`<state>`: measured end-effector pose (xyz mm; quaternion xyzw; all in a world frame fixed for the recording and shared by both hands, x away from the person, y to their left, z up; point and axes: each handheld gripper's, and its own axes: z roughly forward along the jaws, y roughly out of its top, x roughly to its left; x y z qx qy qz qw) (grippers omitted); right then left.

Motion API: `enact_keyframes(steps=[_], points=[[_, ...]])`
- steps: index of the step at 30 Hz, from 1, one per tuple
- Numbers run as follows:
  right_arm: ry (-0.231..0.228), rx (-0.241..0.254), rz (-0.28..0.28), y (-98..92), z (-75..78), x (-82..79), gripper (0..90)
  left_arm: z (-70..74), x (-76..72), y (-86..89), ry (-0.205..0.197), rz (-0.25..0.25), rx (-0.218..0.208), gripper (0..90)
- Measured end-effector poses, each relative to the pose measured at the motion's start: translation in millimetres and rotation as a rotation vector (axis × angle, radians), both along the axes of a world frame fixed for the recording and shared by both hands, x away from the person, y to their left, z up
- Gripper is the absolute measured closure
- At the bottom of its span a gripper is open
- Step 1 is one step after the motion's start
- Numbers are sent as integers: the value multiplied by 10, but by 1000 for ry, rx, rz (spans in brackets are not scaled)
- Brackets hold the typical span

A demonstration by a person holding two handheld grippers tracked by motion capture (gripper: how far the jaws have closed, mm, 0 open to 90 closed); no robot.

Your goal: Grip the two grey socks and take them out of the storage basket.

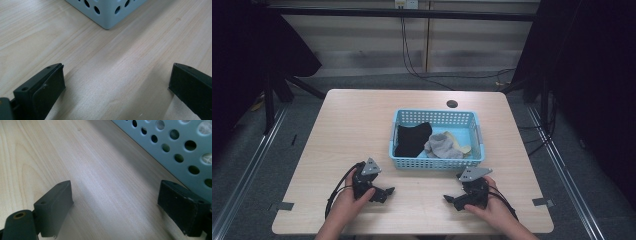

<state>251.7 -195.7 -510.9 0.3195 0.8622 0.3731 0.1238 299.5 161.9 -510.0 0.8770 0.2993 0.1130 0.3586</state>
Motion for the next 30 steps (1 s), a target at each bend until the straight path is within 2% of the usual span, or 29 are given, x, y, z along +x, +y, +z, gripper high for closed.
enact_keyframes(steps=[15,17,20,21,23,24,25,26,27,30], points=[[10,-1,1,-4,11,-22,135,1,1,0,1,0,1,0],[37,-23,9,-9,49,-28,149,0,1,-1,2,0,-1,0],[115,-23,1,-30,116,-23,187,0,0,-2,2,0,-1,0],[115,-23,1,-30,116,-23,187,0,0,-2,2,0,-1,0],[172,-51,1,-63,197,-8,197,0,0,-2,2,1,-2,0],[173,-74,16,-74,225,-1,197,0,1,-1,1,1,0,0],[195,-97,21,-78,259,-4,197,0,0,-2,2,1,-2,0],[195,-97,21,-78,259,-4,197,0,0,-2,2,1,-2,0],[209,-107,45,-86,325,5,197,0,0,-2,2,1,-2,0],[217,-124,53,-76,425,9,202,0,1,-1,1,1,0,0]])
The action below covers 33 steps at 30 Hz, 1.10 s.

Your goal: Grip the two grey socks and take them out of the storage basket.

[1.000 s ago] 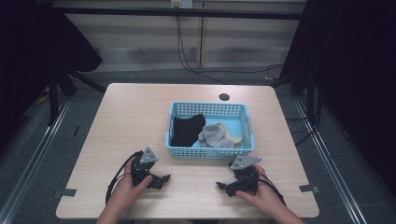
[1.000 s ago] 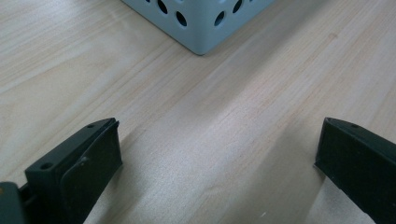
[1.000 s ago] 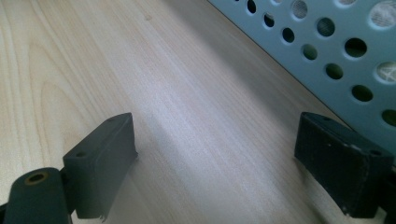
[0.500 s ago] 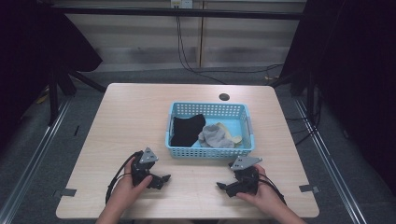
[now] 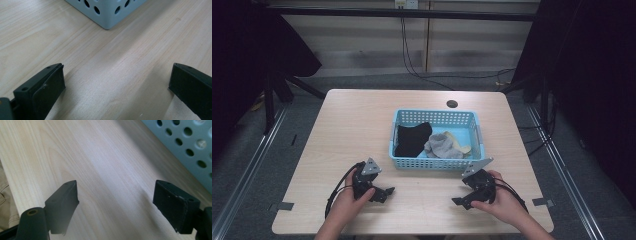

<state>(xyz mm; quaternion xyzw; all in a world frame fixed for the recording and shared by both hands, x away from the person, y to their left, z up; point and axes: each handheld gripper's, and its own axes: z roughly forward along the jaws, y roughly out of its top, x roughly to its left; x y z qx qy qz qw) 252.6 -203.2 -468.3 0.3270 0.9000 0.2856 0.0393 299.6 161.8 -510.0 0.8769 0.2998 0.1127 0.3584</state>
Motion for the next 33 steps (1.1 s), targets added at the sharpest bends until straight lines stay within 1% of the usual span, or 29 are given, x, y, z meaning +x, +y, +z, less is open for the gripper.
enact_keyframes(steps=[2,5,6,7,9,14,17,18,19,20,21,22,23,24,26,27,28,29,33], points=[[18,-21,3,9,56,6,213,0,0,0,0,0,-1,0],[44,-75,24,28,147,40,231,0,0,0,0,0,0,0],[44,-75,24,28,147,40,231,0,0,0,0,0,0,0],[62,-103,39,38,199,63,231,0,0,0,0,0,0,0],[82,-119,40,49,245,81,231,0,-1,-1,1,0,-2,0],[82,-138,53,60,321,119,232,0,0,0,0,0,0,0],[92,-166,70,74,386,156,239,0,-1,0,0,0,0,0],[104,-176,68,81,407,158,239,0,-1,0,0,0,0,0],[104,-184,89,80,422,173,239,0,-1,0,0,0,0,0],[111,-196,90,86,441,173,239,0,-1,0,0,0,0,0],[113,-209,99,92,474,179,239,0,-1,0,0,0,0,0],[113,-209,99,92,474,179,239,0,-1,0,0,0,0,0],[114,-220,104,99,503,182,239,0,-1,0,0,0,0,0],[117,-229,106,106,562,191,239,0,-1,0,0,0,1,0],[119,-232,114,105,584,198,239,0,-1,0,-1,0,1,0],[125,-253,119,110,626,203,239,0,-1,0,0,0,0,0],[125,-253,119,110,626,203,239,0,-1,0,0,0,0,0],[128,-268,125,102,671,218,239,2,0,3,-1,-4,5,0],[120,-266,128,80,796,279,240,2,0,3,0,-4,6,0]])
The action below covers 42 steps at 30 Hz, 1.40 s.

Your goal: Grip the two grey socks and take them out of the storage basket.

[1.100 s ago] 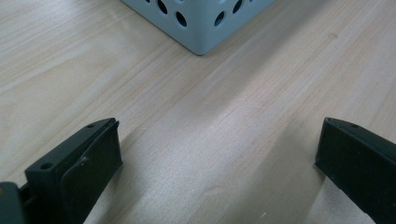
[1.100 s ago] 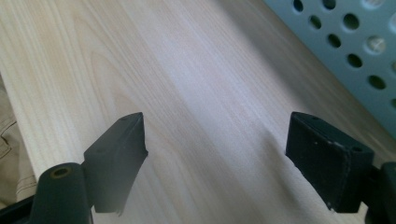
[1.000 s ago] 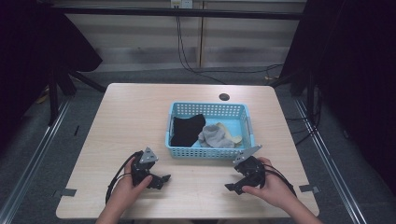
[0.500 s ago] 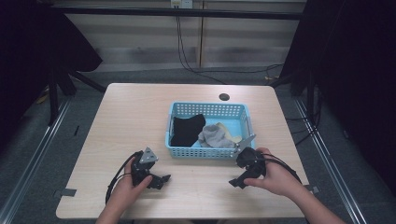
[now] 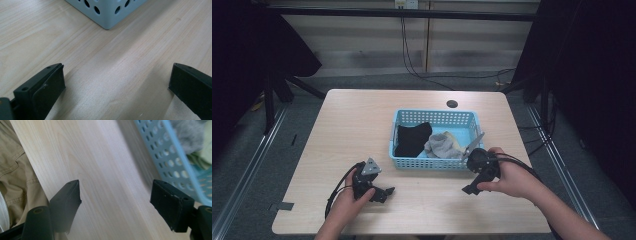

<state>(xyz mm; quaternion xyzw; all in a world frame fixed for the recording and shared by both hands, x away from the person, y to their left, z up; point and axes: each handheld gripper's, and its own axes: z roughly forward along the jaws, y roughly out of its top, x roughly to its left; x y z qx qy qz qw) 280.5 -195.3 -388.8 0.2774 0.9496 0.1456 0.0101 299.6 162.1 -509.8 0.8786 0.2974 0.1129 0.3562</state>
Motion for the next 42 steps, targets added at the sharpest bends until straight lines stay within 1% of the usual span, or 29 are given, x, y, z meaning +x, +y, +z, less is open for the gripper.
enact_keyframes(steps=[2,3,4,5,6,7,8,9,10,11,12,13,14,16,18,19,20,22,23,24,25,28,29,30,31,35,38,40,42], points=[[-2,20,-16,-13,82,40,242,0,0,0,0,0,0,0],[-2,20,-16,-13,82,40,242,0,0,0,0,0,0,0],[-3,36,-28,-32,180,96,245,0,0,0,0,0,-1,0],[-3,36,-28,-32,180,96,245,0,0,0,0,0,-1,0],[-3,39,-30,-39,210,116,245,0,0,0,0,0,-1,0],[-16,36,-35,-51,278,179,245,0,0,0,0,0,0,0],[-16,36,-35,-51,278,179,245,0,0,0,0,0,0,0],[-20,35,-50,-49,343,250,245,0,0,0,0,0,0,0],[-24,37,-58,-46,371,290,244,0,0,-1,0,0,-1,0],[-24,37,-58,-46,371,290,244,0,0,-1,0,0,-1,0],[-39,35,-71,-34,420,377,244,0,0,0,0,0,-1,0],[-39,35,-71,-34,420,377,244,0,0,0,0,0,0,0],[-42,44,-87,-13,450,467,243,0,0,-1,0,0,-1,0],[-46,43,-107,16,459,564,246,0,0,-1,0,1,-1,0],[-43,24,-130,56,442,666,251,0,0,-1,0,0,-1,0],[-43,24,-130,56,442,666,251,-3,-3,-5,0,6,-8,0],[-43,12,-147,92,397,777,256,-4,-3,-5,-1,7,-8,0],[-34,9,-171,123,328,888,259,-3,-3,-5,-1,7,-8,0],[-31,3,-183,137,296,940,262,-2,-2,-4,-5,7,-5,0],[-31,3,-183,137,296,940,262,-2,-2,-4,-5,7,-5,0],[-30,-5,-200,159,221,1036,265,-1,-3,-4,-5,8,-3,0],[-30,-7,-235,185,133,1149,277,-1,-3,-3,-6,8,-3,0],[-26,-4,-250,196,101,1174,278,-1,-3,-4,-4,8,-4,0],[-26,-4,-250,196,101,1174,278,-1,-3,-4,-4,8,-4,0],[-13,18,-265,205,24,1222,291,-1,-4,-4,-5,9,-3,0],[6,10,-285,210,-135,1294,306,-3,-8,-6,0,10,-8,0],[19,8,-288,248,-225,1314,319,-3,-8,-7,0,11,-8,0],[24,3,-283,263,-247,1320,322,-3,-8,-6,0,10,-8,0],[46,12,-279,310,-324,1331,337,-3,-8,-7,1,10,-9,0]])
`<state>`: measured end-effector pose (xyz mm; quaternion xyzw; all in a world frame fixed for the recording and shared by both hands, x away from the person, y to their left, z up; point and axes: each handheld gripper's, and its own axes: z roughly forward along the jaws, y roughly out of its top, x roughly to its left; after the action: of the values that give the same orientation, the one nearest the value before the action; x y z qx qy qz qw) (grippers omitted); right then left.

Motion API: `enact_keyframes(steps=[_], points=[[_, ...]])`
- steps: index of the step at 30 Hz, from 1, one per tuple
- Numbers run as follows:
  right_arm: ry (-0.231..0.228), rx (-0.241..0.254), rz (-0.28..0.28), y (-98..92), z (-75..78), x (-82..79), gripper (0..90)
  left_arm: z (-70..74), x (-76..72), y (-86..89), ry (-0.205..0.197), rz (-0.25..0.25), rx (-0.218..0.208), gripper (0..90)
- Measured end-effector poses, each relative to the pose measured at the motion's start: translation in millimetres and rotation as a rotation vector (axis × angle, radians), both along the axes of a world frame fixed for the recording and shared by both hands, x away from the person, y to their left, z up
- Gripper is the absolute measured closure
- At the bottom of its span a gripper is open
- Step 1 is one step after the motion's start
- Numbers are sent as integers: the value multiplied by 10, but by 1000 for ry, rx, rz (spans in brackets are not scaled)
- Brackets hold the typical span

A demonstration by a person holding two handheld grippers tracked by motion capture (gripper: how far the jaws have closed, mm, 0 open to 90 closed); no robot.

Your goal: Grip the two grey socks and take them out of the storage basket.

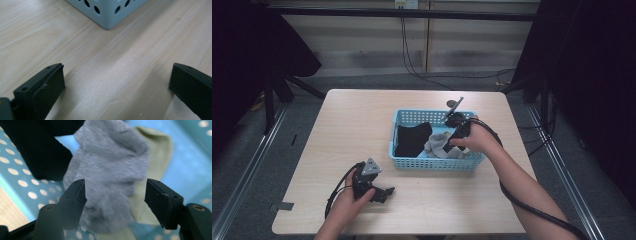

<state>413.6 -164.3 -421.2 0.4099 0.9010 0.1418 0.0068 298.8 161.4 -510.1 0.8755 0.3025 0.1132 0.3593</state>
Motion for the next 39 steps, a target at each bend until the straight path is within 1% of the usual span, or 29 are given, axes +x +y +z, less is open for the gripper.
enact_keyframes(steps=[1,2,3,5,6,9,10,13,14,15,16,18,22,23,24,25,26,27,28,30,31,32,33,34,35,38,39], points=[[3,3,-1,14,-29,4,343,0,0,0,0,0,0,0],[15,-3,-1,26,-54,9,350,0,0,0,-1,0,0,0],[14,-9,3,35,-83,14,356,0,0,0,-1,0,0,0],[29,-18,0,47,-127,23,366,0,0,0,-1,0,0,0],[35,-8,-2,53,-152,22,378,0,0,0,0,0,0,0],[46,-14,7,65,-197,18,394,0,-1,0,0,1,0,0],[60,-34,16,87,-230,11,410,0,0,0,0,0,0,0],[64,-44,15,110,-256,7,436,0,-1,0,0,1,0,0],[61,-52,19,128,-262,5,476,0,-1,0,0,1,1,0],[60,-54,15,131,-265,4,496,0,-1,0,1,0,0,0],[60,-54,15,131,-265,4,496,0,-1,0,1,0,0,0],[69,-67,21,136,-287,-3,548,0,0,0,0,0,0,0],[70,-76,24,139,-310,0,602,3,2,4,0,-6,7,0],[70,-76,24,139,-310,0,602,3,2,4,0,-6,7,0],[63,-79,36,137,-314,4,623,3,3,5,0,-6,8,0],[70,-81,26,149,-308,3,645,3,2,4,0,-5,7,0],[80,-81,35,150,-302,7,713,3,2,4,0,-5,7,0],[80,-81,35,150,-302,7,713,3,2,4,0,-5,7,0],[84,-71,50,132,-294,15,760,1,1,2,0,-1,3,0],[82,-58,55,118,-264,12,796,3,2,4,-3,-2,5,0],[82,-58,55,118,-264,12,796,3,2,4,-3,-2,5,0],[72,-54,67,102,-211,11,821,-1,-1,-1,0,4,-4,0],[72,-54,67,102,-211,11,821,-1,-2,-1,1,4,-3,0],[53,-68,83,94,-156,8,843,0,-1,0,1,0,0,0],[48,-80,77,97,-122,5,844,0,0,0,0,0,0,0],[55,-84,83,93,-50,5,845,-1,0,0,0,2,-4,0],[54,-99,83,95,-12,3,845,-1,0,0,0,2,-4,0]])
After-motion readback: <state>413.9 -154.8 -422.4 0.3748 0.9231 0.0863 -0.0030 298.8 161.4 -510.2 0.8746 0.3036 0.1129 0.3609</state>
